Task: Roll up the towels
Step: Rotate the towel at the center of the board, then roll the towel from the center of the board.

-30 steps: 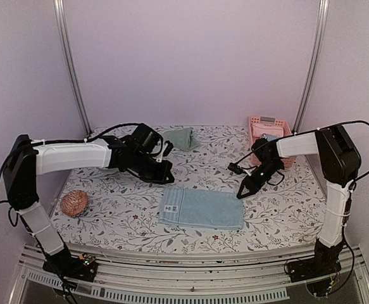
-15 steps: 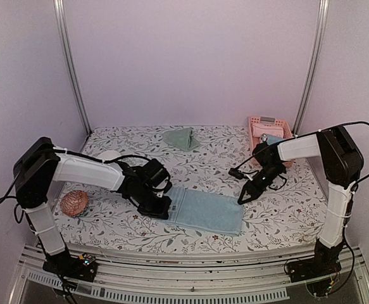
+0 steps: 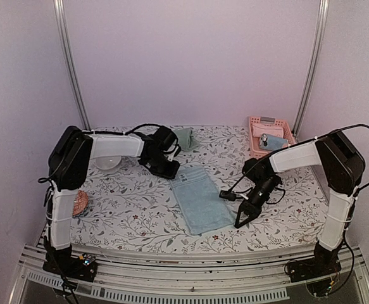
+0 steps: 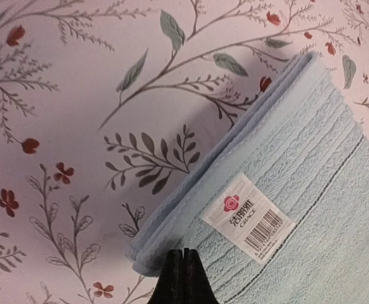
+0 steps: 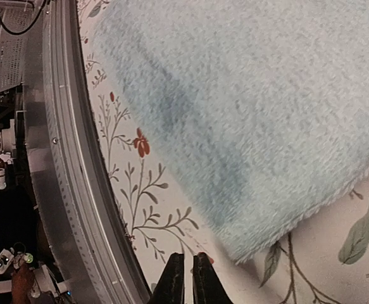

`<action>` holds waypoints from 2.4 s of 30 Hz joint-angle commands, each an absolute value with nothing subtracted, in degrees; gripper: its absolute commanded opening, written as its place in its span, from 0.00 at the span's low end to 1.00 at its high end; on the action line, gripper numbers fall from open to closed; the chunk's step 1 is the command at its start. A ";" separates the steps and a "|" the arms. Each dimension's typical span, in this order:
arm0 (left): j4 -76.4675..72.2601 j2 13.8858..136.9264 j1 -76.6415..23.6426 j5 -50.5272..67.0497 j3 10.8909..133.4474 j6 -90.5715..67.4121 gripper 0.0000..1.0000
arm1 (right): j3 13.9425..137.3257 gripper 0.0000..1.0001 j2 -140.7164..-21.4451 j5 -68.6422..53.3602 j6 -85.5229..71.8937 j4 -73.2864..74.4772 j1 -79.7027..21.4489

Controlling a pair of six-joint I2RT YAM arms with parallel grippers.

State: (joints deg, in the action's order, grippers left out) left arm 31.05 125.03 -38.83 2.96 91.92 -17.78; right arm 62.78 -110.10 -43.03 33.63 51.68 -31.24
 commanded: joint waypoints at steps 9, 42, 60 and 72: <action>17.97 104.10 -40.90 13.08 75.82 -12.85 0.26 | 77.52 0.08 -106.72 -47.04 35.11 54.21 -26.69; 6.14 84.14 -56.27 4.54 48.84 -12.15 0.46 | 113.24 0.04 -141.42 -18.36 12.26 45.07 -28.68; 14.27 93.25 -61.92 -3.92 57.30 8.49 0.56 | 93.60 0.22 -105.40 -38.00 33.35 43.95 -27.49; 4.91 92.12 -61.06 -9.79 52.64 -3.86 0.56 | 56.09 0.27 -86.46 -34.33 45.05 35.49 -35.21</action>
State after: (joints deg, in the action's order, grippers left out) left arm 9.89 93.03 -61.30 -8.73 55.40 1.37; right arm 63.61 -88.95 -38.35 40.80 39.70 -29.95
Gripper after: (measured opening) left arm 0.559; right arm 0.265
